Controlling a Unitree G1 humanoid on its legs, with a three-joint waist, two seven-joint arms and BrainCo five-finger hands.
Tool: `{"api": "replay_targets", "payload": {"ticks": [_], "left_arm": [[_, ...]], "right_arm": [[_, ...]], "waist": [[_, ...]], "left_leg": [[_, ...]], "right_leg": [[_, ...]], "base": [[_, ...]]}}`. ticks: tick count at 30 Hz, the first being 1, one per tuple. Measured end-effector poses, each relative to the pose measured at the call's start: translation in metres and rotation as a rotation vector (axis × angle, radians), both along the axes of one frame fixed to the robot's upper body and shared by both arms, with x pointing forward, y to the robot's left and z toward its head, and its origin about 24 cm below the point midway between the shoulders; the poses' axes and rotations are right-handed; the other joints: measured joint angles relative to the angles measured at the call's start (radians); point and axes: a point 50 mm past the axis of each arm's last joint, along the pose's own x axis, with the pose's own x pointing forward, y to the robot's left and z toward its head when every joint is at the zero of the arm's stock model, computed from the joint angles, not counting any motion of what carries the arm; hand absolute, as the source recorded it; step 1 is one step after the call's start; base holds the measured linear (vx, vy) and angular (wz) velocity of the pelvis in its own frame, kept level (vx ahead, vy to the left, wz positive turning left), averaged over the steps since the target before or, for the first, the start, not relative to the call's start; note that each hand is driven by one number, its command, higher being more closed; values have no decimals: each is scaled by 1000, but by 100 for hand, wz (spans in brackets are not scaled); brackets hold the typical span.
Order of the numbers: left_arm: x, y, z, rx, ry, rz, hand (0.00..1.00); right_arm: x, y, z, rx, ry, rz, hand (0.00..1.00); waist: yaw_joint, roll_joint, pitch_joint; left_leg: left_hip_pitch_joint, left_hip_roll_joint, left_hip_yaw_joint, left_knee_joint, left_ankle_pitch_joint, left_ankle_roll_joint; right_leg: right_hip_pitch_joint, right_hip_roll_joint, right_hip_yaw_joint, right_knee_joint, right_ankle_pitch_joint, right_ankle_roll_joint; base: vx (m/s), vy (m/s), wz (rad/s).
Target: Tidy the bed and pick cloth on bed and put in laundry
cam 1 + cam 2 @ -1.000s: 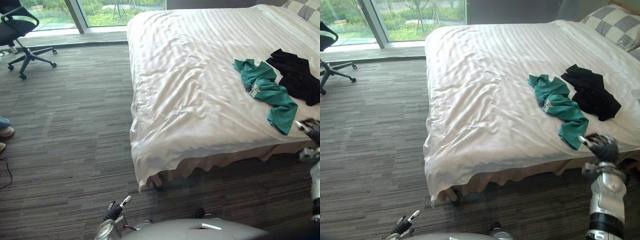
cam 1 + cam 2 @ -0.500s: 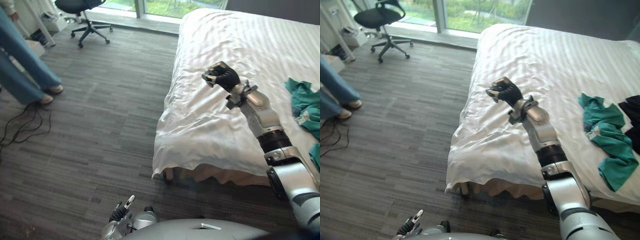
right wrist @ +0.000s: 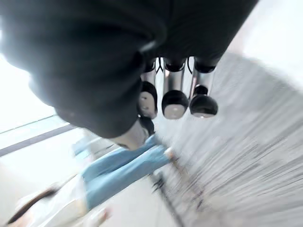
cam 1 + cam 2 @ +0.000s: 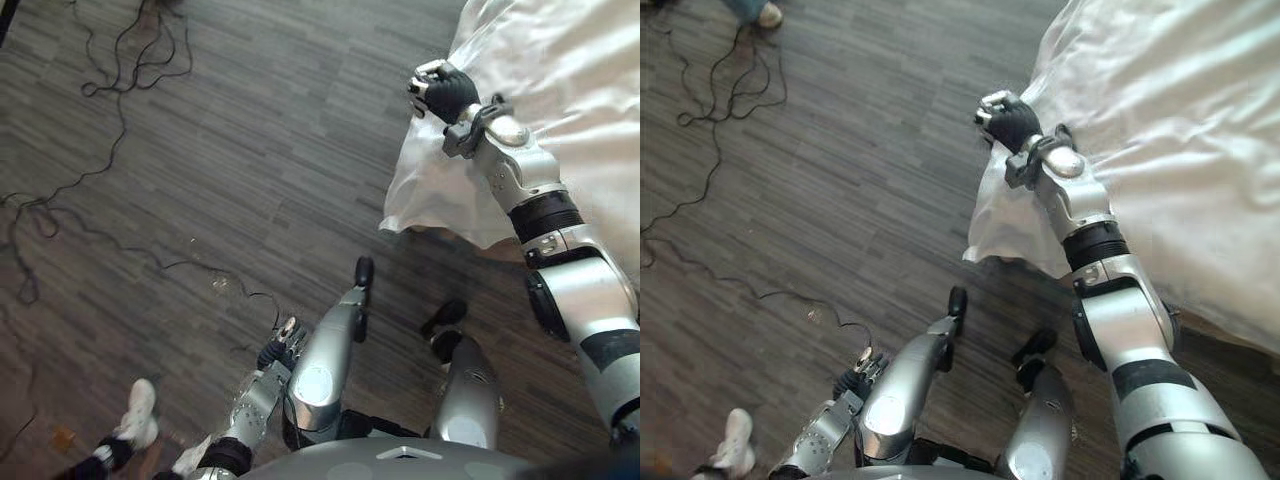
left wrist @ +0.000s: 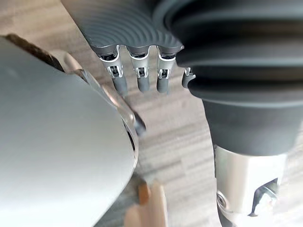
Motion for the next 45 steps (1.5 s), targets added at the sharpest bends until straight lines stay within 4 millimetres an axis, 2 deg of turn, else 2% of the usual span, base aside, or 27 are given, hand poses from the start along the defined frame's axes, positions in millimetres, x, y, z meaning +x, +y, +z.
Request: {"api": "replay_targets", "payload": {"ticks": [2, 3, 6, 8, 10, 11, 13, 14, 15, 16, 17, 18, 20, 21, 22, 24, 26, 29, 31, 34, 36, 37, 38, 40, 41, 43, 45], "left_arm": [[5, -4, 2, 1, -16, -21, 0], [6, -6, 3, 5, -23, -34, 0], [6, -6, 3, 10, -27, -45, 0], [5, -3, 1, 18, -24, -40, 0], [3, -2, -1, 11, -28, -42, 0], [3, -1, -1, 10, -31, -38, 0], [3, 1, -1, 18, -39, -28, 0], [3, 3, 0, 23, -40, -25, 0], [4, 8, 0, 36, -42, -14, 0], [4, 13, 1, 49, -47, -2, 0], [5, 14, 2, 56, -56, 3, 0], [5, 17, 2, 67, -62, 14, 0], [5, 21, 3, 98, -72, 13, 0], [5, 23, 3, 120, -70, 15, 0], [5, 24, 3, 134, -70, 13, 0], [-3, 31, 0, 182, -46, 24, 0], [-11, 37, -4, 224, -9, 17, 0], [-18, 40, -10, 251, 44, 17, 0], [-19, 39, -11, 282, 64, -3, 0], [-21, 40, -13, 297, 77, -32, 0], [-22, 41, -13, 293, 77, -35, 0], [-21, 39, -13, 282, 73, -41, 0], [-17, 35, -12, 267, 65, -57, 0], [-11, 25, -12, 223, 56, -74, 0], [-9, 21, -13, 211, 57, -80, 0], [2, 7, -11, 185, 31, -134, 0], [9, -1, -7, 174, 5, -165, 0]], "right_arm": [[1, -3, -9, 11, 23, -38, 100], [-1, -9, -25, 27, 66, -58, 100], [-5, -11, -45, 15, 105, -20, 100], [-13, -5, -75, 30, 185, 33, 100], [-40, 5, -144, 50, 388, 90, 100], [-49, 9, -162, 50, 441, 105, 100], [-100, 25, -232, 32, 666, 176, 100], [-113, 33, -244, 23, 702, 207, 100], [-133, 54, -258, 14, 738, 287, 100], [-147, 77, -261, 25, 735, 382, 100], [-151, 88, -258, 37, 716, 430, 100], [-157, 109, -249, 59, 662, 524, 100], [-159, 136, -222, 105, 524, 667, 100], [-159, 151, -201, 175, 430, 750, 100], [-159, 157, -189, 211, 382, 790, 100], [-164, 180, -141, 403, 219, 956, 100], [-164, 188, -104, 562, 85, 1019, 100], [-152, 182, -70, 699, -60, 973, 100], [-129, 165, -36, 748, -196, 870, 100], [-100, 138, 3, 829, -318, 699, 100], [-75, 110, 23, 860, -357, 529, 100], [-69, 103, 27, 860, -358, 489, 100], [-57, 89, 34, 855, -352, 413, 100], [-36, 58, 37, 826, -313, 265, 100], [-30, 47, 35, 815, -295, 209, 100], [-13, -10, 17, 776, -219, -30, 100], [-10, -47, 1, 768, -171, -179, 100]], "waist": [[13, 10, -4], [17, 14, -7], [11, 20, -11], [-3, 21, -12], [-27, 21, -12], [-34, 21, -12], [-71, 4, -2], [-80, -3, 1], [-108, -19, 6], [-125, -38, 4], [-134, -45, 6], [-143, -61, 5], [-151, -76, 3], [-153, -83, 2], [-152, -89, 2], [-151, -123, -28], [-156, -156, -72], [-155, -177, -108], [-153, -179, -128], [-153, -176, -127], [-157, -155, -117], [-159, -145, -111], [-162, -120, -98], [-162, -64, -80], [-162, -47, -78], [-151, 15, -64], [-148, 46, -50]], "left_leg": [[-23, -4, 3, 1, 6, 2], [-25, -5, 2, 1, 7, 3], [-24, -8, -1, -2, 7, 2], [-20, -12, 1, -11, 8, 3], [-5, -13, 13, -27, 10, 7], [0, -14, 15, -30, 10, 7], [50, -15, 42, -61, 10, 7], [66, -15, 47, -66, 8, 5], [102, -9, 62, -78, 4, -1], [131, -2, 73, -81, -3, -6], [145, 4, 79, -81, -7, -11], [173, 16, 94, -86, -12, -16], [217, 29, 97, -96, -15, -21], [245, 38, 99, -100, -18, -25], [260, 43, 100, -102, -18, -26], [302, 57, 118, -124, -17, -36], [325, 66, 125, -135, -21, -43], [364, 70, 134, -146, -24, -47], [380, 67, 146, -146, -24, -47], [384, 66, 152, -140, -24, -48], [369, 64, 151, -120, -29, -53], [362, 62, 151, -115, -29, -53], [341, 59, 151, -108, -29, -53], [285, 47, 152, -101, -19, -38], [265, 42, 152, -101, -18, -37], [205, 24, 154, -109, 4, -20], [173, 14, 171, -113, 22, -8]], "right_leg": [[-33, -9, 0, 10, -2, -4], [-32, -10, -1, 9, -2, -4], [-27, -7, -1, -8, -1, -5], [-14, -6, -1, -26, 11, 0], [6, 4, 6, -66, 32, 10], [10, 6, 10, -71, 36, 11], [37, 8, 26, -88, 49, 19], [47, 11, 34, -90, 49, 20], [69, 20, 49, -100, 49, 20], [87, 27, 61, -108, 48, 19], [98, 34, 68, -111, 47, 18], [118, 48, 74, -118, 44, 14], [156, 63, 74, -128, 31, 6], [188, 73, 73, -135, 27, 5], [203, 78, 73, -139, 27, 5], [237, 99, 78, -159, 27, 4], [261, 117, 83, -187, 32, 6], [305, 129, 87, -215, 40, 9], [325, 129, 91, -227, 47, 14], [329, 129, 99, -234, 56, 14], [316, 122, 103, -222, 58, 13], [306, 119, 104, -217, 58, 13], [278, 110, 109, -199, 58, 12], [205, 91, 123, -160, 59, 8], [181, 87, 128, -151, 58, 8], [91, 68, 148, -105, 59, 6], [33, 56, 172, -70, 60, 6]], "base": [[-48, -16, 1], [-13, -20, 4], [-3, -9, 7], [26, 1, -1], [73, 9, -10], [97, 2, -19], [126, -14, -34], [126, -41, -46], [71, -44, -52], [83, -55, -51], [61, -81, -50], [58, -90, -34], [53, -107, -20], [44, -96, -6], [51, -94, -8], [77, -78, -18], [119, -54, -19], [93, -9, -8], [72, 23, -5], [-7, 24, -7], [-60, 24, -1], [-102, 28, 0], [-133, 31, -1], [-163, 36, -2], [-135, 30, 3], [-96, 19, 3], [-32, -5, -12]]}}
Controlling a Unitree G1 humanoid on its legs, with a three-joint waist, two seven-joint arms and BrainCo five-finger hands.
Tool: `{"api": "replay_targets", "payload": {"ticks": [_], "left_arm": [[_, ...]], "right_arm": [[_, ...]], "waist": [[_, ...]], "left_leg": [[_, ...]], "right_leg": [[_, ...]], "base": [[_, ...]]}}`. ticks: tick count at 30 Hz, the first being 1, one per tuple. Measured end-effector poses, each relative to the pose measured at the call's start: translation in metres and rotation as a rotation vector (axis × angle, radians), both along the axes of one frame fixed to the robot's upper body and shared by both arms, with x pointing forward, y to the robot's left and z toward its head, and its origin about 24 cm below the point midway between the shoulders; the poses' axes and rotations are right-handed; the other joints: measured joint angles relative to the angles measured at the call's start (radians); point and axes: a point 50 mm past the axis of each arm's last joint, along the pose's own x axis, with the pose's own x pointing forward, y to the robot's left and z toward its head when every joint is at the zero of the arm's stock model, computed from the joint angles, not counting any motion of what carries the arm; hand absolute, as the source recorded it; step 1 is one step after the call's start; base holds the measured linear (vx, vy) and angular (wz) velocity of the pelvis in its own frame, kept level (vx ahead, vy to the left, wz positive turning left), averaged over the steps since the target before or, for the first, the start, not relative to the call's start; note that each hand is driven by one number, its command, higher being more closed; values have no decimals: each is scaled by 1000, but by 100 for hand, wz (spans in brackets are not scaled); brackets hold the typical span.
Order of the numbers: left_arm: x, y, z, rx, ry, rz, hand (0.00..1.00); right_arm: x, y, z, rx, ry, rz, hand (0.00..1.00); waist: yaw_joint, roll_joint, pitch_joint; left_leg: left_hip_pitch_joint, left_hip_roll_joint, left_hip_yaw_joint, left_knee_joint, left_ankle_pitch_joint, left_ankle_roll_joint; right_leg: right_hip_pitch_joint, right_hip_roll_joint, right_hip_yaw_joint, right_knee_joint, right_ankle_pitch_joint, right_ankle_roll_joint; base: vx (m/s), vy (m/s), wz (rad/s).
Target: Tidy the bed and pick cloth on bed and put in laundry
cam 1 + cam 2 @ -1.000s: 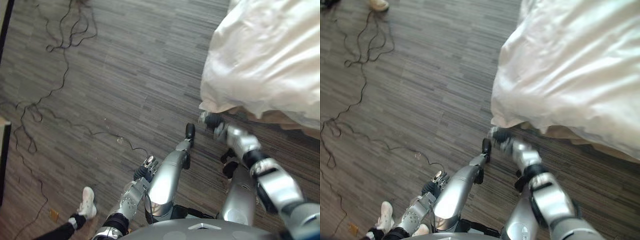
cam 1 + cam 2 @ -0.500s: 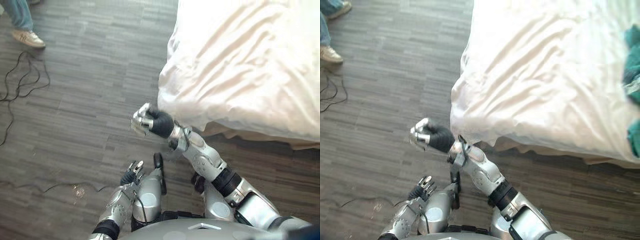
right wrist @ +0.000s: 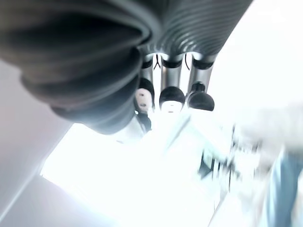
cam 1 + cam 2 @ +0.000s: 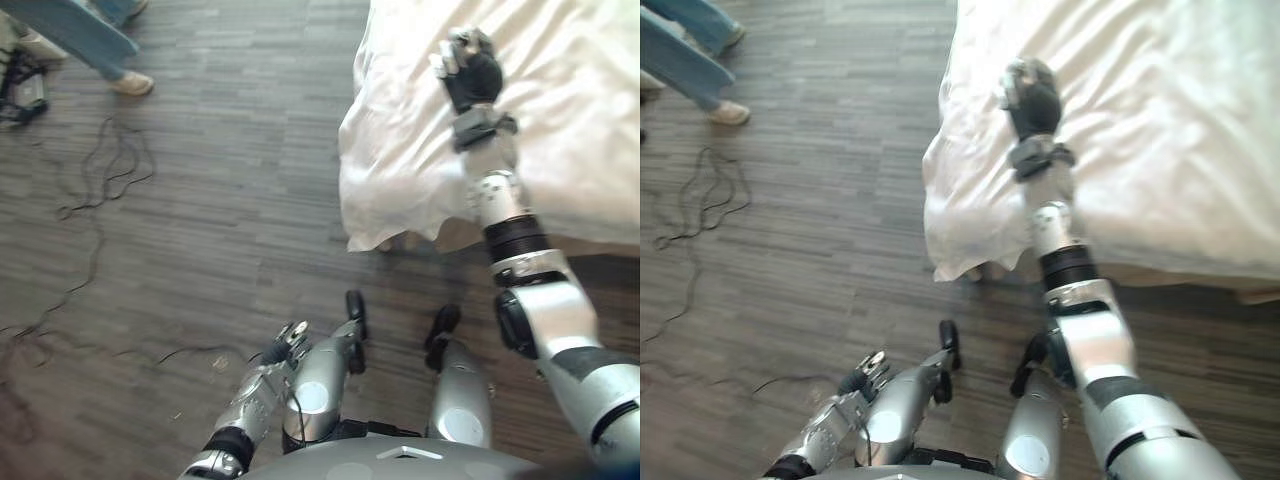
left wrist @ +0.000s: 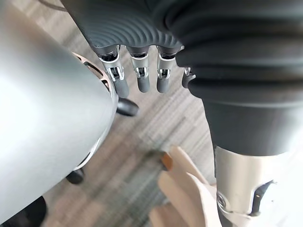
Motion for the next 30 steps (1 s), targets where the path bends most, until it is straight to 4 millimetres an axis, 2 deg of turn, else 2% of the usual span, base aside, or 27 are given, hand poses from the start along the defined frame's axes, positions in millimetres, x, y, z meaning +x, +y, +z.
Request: {"api": "replay_targets", "payload": {"ticks": [2, 3, 7, 9, 11, 13, 14, 15, 16, 17, 18, 19, 20, 22, 24, 27, 29, 30], "left_arm": [[1, -4, -1, -8, -2, -16, 0], [1, -7, 0, -15, -8, -27, 0], [2, -9, 1, -32, -29, -24, 0], [0, -6, 1, -54, -39, -3, 0], [-7, 2, 1, -59, -46, 31, 0], [-14, 13, 0, -45, -42, 66, 0], [-16, 22, 1, -24, -42, 80, 0], [-17, 26, 2, -13, -46, 92, 0], [-17, 29, 2, 15, -44, 97, 0], [-19, 30, 1, 30, -34, 101, 0], [-20, 33, 0, 54, -26, 103, 0], [-20, 34, 0, 71, -18, 117, 0], [-20, 35, 0, 82, -14, 121, 0], [-22, 38, -2, 117, 1, 131, 0], [-27, 37, -5, 154, 30, 114, 0], [-42, 28, -18, 223, 109, 34, 0], [-52, 27, -23, 266, 155, 7, 0], [-58, 32, -25, 280, 177, 37, 0]], "right_arm": [[-2, -5, 14, -25, -52, 4, 100], [-3, -9, 14, -30, -49, -7, 100], [-15, -33, 3, -29, -61, -53, 100], [-32, -47, -13, -46, -80, -90, 100], [-60, -65, -45, -29, -87, -146, 100], [-88, -83, -87, 37, -11, -239, 100], [-117, -105, -131, 89, 126, -350, 100], [-140, -117, -159, 121, 215, -421, 100], [-173, -128, -191, 155, 321, -499, 100], [-190, -130, -205, 169, 369, -532, 100], [-217, -131, -226, 182, 448, -568, 0], [-241, -128, -244, 193, 514, -587, 0], [-252, -126, -252, 201, 548, -592, 0], [-287, -106, -284, 242, 675, -588, 0], [-298, -84, -302, 248, 768, -533, 0], [-304, -54, -325, 190, 924, -395, 0], [-308, -39, -336, 143, 1020, -315, 0], [-306, -30, -343, 104, 1073, -250, 0]], "waist": [[-7, 20, 5], [-12, 29, 0], [-35, 35, -4], [-68, 26, 1], [-102, -8, 5], [-140, -49, 7], [-152, -81, 8], [-161, -95, 14], [-177, -106, 18], [-192, -113, 16], [-216, -123, 16], [-238, -126, 15], [-242, -129, 13], [-246, -136, -29], [-243, -140, -84], [-231, -144, -160], [-217, -154, -187], [-202, -172, -203]], "left_leg": [[-14, -8, 16, 0, 3, 4], [-14, -10, 28, 1, 3, 4], [-10, -10, 32, 2, 1, 5], [-2, -12, 38, 3, -12, 12], [13, -13, 52, 7, -29, 11], [31, -11, 66, 8, -44, 9], [48, -5, 87, 5, -56, 3], [61, -1, 101, 0, -63, 1], [71, 5, 117, 1, -73, -4], [72, 7, 122, 2, -77, -7], [89, 13, 144, 2, -77, -5], [116, 20, 158, 3, -86, -8], [134, 25, 168, 2, -90, -11], [192, 48, 177, -2, -105, -32], [223, 64, 187, -15, -109, -39], [278, 81, 199, -18, -122, -58], [309, 83, 191, -2, -131, -64], [310, 82, 141, 39, -137, -60]], "right_leg": [[-40, -2, 31, 15, 6, -3], [-49, -2, 45, 18, 7, -2], [-47, 0, 54, 13, 7, -2], [-37, 1, 57, 3, 8, 2], [-21, 3, 67, -11, 4, 10], [-3, 11, 79, -33, 8, 13], [9, 26, 98, -56, 17, 9], [22, 36, 108, -78, 24, 7], [35, 47, 117, -104, 34, 5], [39, 53, 122, -115, 45, 3], [53, 62, 130, -137, 63, 16], [79, 73, 139, -152, 71, 19], [94, 77, 146, -156, 71, 19], [153, 106, 154, -193, 71, 19], [191, 129, 153, -226, 72, 15], [266, 156, 157, -287, 79, 6], [306, 173, 194, -317, 85, 5], [312, 174, 226, -330, 94, 6]], "base": [[16, -14, -30], [26, -18, -21], [14, -16, -4], [13, -2, -4], [49, -1, -19], [92, -8, -37], [104, -9, -54], [118, -6, -60], [123, -6, -46], [168, -9, -51], [171, -18, -52], [175, -21, -51], [159, -38, -49], [137, -65, -38], [131, -66, -17], [93, -35, -17], [71, -29, -33], [47, -51, -56]]}}
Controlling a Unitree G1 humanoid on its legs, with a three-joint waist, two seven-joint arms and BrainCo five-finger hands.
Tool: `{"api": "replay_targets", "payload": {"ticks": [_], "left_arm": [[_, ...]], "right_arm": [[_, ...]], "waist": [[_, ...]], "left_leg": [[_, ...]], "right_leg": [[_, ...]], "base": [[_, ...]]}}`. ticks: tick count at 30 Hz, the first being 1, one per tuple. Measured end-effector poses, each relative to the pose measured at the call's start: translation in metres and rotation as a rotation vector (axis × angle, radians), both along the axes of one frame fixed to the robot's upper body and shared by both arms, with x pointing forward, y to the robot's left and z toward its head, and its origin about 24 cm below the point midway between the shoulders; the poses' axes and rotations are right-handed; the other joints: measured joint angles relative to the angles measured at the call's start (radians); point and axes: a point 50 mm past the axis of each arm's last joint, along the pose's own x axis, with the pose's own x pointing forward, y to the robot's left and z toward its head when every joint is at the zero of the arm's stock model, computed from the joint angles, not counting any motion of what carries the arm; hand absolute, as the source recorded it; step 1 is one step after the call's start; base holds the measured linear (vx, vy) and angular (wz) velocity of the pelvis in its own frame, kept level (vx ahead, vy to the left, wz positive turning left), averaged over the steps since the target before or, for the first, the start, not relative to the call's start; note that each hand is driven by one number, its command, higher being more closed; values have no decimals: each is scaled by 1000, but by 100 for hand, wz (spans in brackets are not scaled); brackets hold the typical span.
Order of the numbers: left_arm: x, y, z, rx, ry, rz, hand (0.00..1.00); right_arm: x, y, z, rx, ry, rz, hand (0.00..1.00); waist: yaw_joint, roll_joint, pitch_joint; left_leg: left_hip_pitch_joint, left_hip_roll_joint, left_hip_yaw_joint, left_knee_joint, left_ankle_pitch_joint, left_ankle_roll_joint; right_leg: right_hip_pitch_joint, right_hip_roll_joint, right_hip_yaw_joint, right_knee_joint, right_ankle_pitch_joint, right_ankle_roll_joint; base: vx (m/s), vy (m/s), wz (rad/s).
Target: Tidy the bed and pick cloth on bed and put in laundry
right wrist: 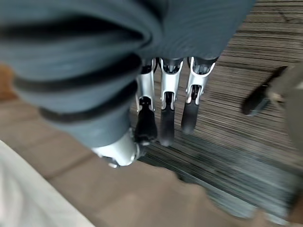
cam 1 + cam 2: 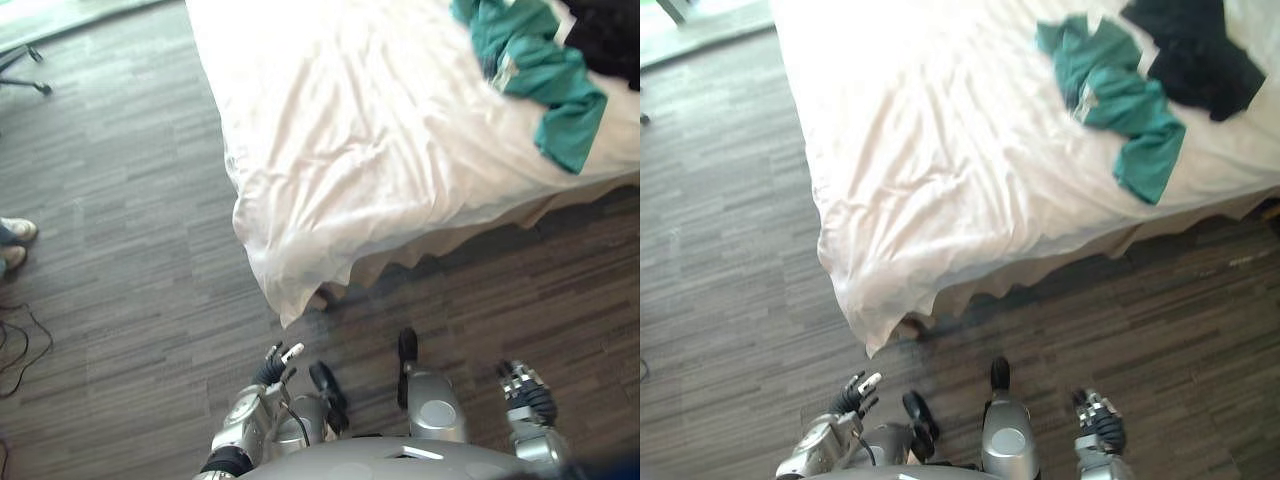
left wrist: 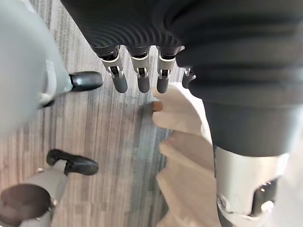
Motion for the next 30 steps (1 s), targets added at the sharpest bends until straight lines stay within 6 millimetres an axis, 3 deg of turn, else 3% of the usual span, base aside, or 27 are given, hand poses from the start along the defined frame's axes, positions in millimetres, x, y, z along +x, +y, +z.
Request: {"api": "replay_targets", "payload": {"ticks": [1, 3, 5, 7, 8, 10, 12, 14, 15, 16, 18, 20, 22, 25, 26, 27, 28, 29, 30], "left_arm": [[-1, 4, 0, 9, 1, 19, 0], [-16, 12, -4, 27, 34, 89, 0], [-34, 9, -11, 17, 87, 115, 0], [-38, 10, -13, 19, 107, 118, 0], [-37, 12, -13, 25, 106, 115, 0], [-37, 20, -12, 52, 113, 99, 0], [-42, 25, -14, 66, 143, 88, 0], [-45, 26, -15, 70, 163, 86, 0], [-46, 25, -16, 72, 166, 81, 0], [-46, 24, -16, 70, 168, 76, 0], [-46, 21, -16, 69, 174, 55, 0], [-40, 20, -16, 81, 171, 20, 0], [-35, 13, -15, 79, 163, -12, 0], [-26, 14, -13, 80, 142, -20, 0], [-25, 13, -13, 76, 132, -6, 0], [-25, 16, -12, 81, 129, -9, 0], [-26, 16, -12, 82, 134, -10, 0], [-32, 16, -14, 83, 146, -10, 0], [-34, 16, -14, 76, 151, 6, 0]], "right_arm": [[2, 4, -2, -4, 16, 37, 0], [14, 8, -5, -51, 63, 194, 0], [14, 5, -5, -74, 82, 231, 0], [10, 0, -5, -101, 90, 237, 0], [8, 2, -6, -100, 92, 234, 0], [3, 11, -8, -95, 89, 223, 0], [-5, 15, -10, -85, 105, 214, 0], [-11, 15, -12, -83, 116, 215, 0], [-14, 16, -12, -84, 118, 217, 0], [-13, 18, -12, -81, 116, 228, 0], [-14, 21, -13, -73, 116, 235, 0], [-14, 22, -12, -70, 109, 236, 0], [-15, 25, -13, -60, 106, 244, 0], [-13, 32, -13, -72, 99, 320, 0], [-2, 32, -9, -80, 60, 340, 0], [3, 32, -8, -83, 47, 336, 0], [4, 31, -8, -85, 45, 339, 0], [-1, 30, -9, -87, 55, 343, 0], [3, 31, -7, -93, 42, 355, 0]], "waist": [[15, -9, -4], [53, -16, -9], [66, 17, -36], [52, 32, -59], [50, 20, -67], [45, -32, -73], [39, -48, -76], [36, -48, -84], [36, -43, -87], [34, -36, -90], [27, -34, -91], [25, -36, -90], [-1, -31, -88], [6, -40, -91], [20, -21, -86], [16, -30, -82], [9, -39, -76], [13, -53, -83], [30, -49, -90]], "left_leg": [[-1, 0, -38, 28, -7, 1], [-1, 2, -230, 144, -85, 6], [19, 8, -325, 174, -161, 1], [30, 7, -342, 155, -235, -3], [33, -2, -322, 143, -247, -4], [49, -33, -265, 137, -248, 5], [77, -40, -215, 137, -255, 17], [119, -36, -157, 120, -257, 22], [135, -21, -115, 117, -259, 27], [138, 0, -79, 117, -260, 27], [154, 14, -47, 105, -258, 19], [174, 11, -22, 100, -254, 11], [189, 7, -12, 82, -238, 15], [197, 8, 86, 76, -220, 45], [199, 34, 136, 57, -227, 29], [206, 32, 165, 49, -236, 1], [221, 24, 178, 59, -237, -1], [242, 0, 205, 72, -238, -6], [242, -2, 229, 74, -238, -7]], "right_leg": [[7, 0, 26, -3, 5, -1], [21, 17, 147, -29, 24, 6], [25, 46, 223, -68, 53, 15], [19, 59, 264, -119, 92, 24], [7, 53, 287, -126, 111, 39], [-10, 30, 328, -125, 127, 36], [-13, 25, 323, -102, 122, 18], [-20, 6, 189, -66, 96, -43], [-43, -1, 95, -6, 66, -86], [-87, 5, 13, 121, 42, -101], [-108, 19, -75, 237, -8, -91], [-112, 37, -75, 239, 8, -73], [-112, 45, -69, 234, 11, -75], [-105, 99, -41, 115, 128, -104], [-111, 98, -126, 157, 54, -154], [-153, 51, -219, 375, -111, -183], [-146, -5, -277, 516, -205, -179], [-106, -24, -318, 497, -238, -136], [-73, 12, -323, 413, -245, -147]], "base": [[43, -64, -106], [13, 0, -151], [-33, 124, -141], [-47, 197, -96], [-91, 166, -80], [-88, 133, -69], [-47, 112, -62], [6, 93, -81], [64, 57, -87], [89, 28, -76], [136, -26, -75], [121, -32, -67], [45, -62, -38], [-61, -51, -97], [-140, -103, -112], [-81, -149, -82], [14, -104, -67], [5, -98, -89], [-16, -71, -130]]}}
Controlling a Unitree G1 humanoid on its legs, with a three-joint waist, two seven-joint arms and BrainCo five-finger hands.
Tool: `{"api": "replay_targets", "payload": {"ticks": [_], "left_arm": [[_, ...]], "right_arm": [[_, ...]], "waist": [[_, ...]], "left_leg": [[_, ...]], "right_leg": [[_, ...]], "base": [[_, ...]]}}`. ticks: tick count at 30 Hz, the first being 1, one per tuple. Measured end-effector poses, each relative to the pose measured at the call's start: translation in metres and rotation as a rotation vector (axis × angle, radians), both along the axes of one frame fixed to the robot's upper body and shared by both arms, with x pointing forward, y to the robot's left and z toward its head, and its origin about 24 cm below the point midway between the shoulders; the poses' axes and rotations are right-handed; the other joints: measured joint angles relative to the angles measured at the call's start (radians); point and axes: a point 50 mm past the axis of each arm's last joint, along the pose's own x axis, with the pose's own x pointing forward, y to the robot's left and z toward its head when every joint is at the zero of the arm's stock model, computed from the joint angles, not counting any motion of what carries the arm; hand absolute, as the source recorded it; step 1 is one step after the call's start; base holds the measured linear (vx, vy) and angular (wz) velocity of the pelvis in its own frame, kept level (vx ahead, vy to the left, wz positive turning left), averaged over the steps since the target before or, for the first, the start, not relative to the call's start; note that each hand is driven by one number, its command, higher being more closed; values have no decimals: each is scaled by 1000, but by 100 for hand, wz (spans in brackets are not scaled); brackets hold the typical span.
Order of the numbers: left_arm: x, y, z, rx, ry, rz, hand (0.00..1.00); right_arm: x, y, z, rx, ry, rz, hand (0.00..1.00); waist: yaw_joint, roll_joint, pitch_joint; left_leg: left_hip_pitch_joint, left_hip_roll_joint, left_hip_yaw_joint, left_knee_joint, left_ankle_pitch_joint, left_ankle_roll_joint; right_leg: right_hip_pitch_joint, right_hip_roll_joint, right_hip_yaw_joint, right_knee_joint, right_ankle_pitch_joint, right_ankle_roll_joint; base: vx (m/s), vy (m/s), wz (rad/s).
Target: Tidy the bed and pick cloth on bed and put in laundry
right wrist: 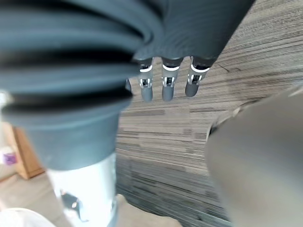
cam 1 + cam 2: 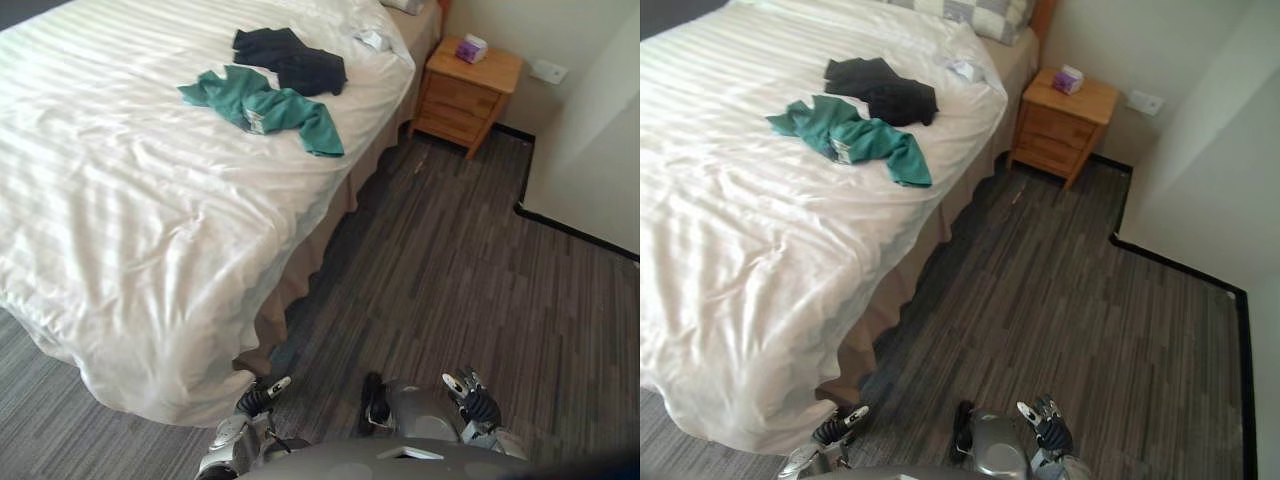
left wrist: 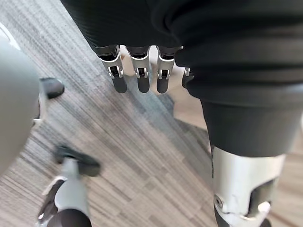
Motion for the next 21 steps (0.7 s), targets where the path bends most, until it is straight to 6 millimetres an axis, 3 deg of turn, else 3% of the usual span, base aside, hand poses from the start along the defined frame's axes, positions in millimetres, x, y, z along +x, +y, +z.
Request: {"api": "replay_targets", "payload": {"ticks": [1, 3, 5, 8, 10, 12, 14, 16, 19, 20, 21], "left_arm": [[0, -6, -1, -9, 10, -30, 0], [2, -7, -1, -13, 4, -63, 0], [2, -10, -1, -25, 1, -81, 0], [5, -6, 1, -17, -31, -55, 0], [1, -3, 0, -16, -24, -30, 0], [0, -2, 0, -26, -20, -9, 0], [-3, -2, -1, -39, -7, -4, 0], [-7, -1, -4, -60, 49, -21, 0], [-3, -8, -6, -117, 92, -44, 0], [-20, -8, -11, -228, 246, 38, 0], [-20, -8, -11, -227, 246, 38, 0]], "right_arm": [[7, -2, 2, -12, -16, 28, 0], [14, 3, 3, -15, -23, 77, 0], [10, 3, 1, -23, -6, 97, 0], [4, 1, -2, -33, 25, 114, 0], [6, -1, -2, -43, 33, 128, 0], [6, 3, -5, -25, 55, 133, 0], [5, -2, -4, -41, 61, 134, 0], [-11, -5, -9, -37, 122, 105, 0], [-18, -6, -13, -17, 165, 44, 0], [-28, -8, -18, -39, 225, 11, 0], [-28, -8, -18, -39, 225, 10, 0]], "waist": [[8, 37, 4], [3, 56, 7], [-1, 49, 13], [13, 15, 29], [19, 29, 16], [24, 52, 7], [19, 49, 7], [6, 48, 2], [4, 44, -3], [-15, 52, -29], [-16, 51, -28]], "left_leg": [[-8, 27, 13, 0, 2, 4], [-31, 33, 21, 15, 21, 29], [-45, 33, -5, 50, 26, 28], [-66, 6, -241, 102, 6, 35], [-69, -4, -380, 56, -29, 49], [-66, 10, -347, 2, -68, 48], [-56, 13, -305, 4, -57, 37], [-40, -7, -321, 17, -44, 25], [-43, -41, -366, 33, 8, 43], [-28, -18, -394, -13, -23, 26], [-30, -21, -394, -6, -23, 27]], "right_leg": [[34, 71, 35, -142, 70, -10], [70, 124, 80, -306, 155, -14], [86, 139, 114, -377, 197, -14], [131, 162, 198, -465, 247, -9], [115, 210, 264, -502, 262, 8], [92, 242, 279, -521, 296, -5], [90, 230, 272, -474, 288, -26], [137, 231, 284, -544, 341, -35], [135, 207, 330, -546, 344, -34], [141, 210, 294, -549, 337, -20], [141, 207, 296, -549, 338, -19]], "base": [[-68, -51, -117], [-72, -36, -99], [-83, -47, -62], [-69, -15, -67], [-92, 74, -95], [-58, 62, -91], [33, 63, -61], [87, 78, -17], [43, 46, -29], [2, 47, -11], [-6, 65, -3]]}}
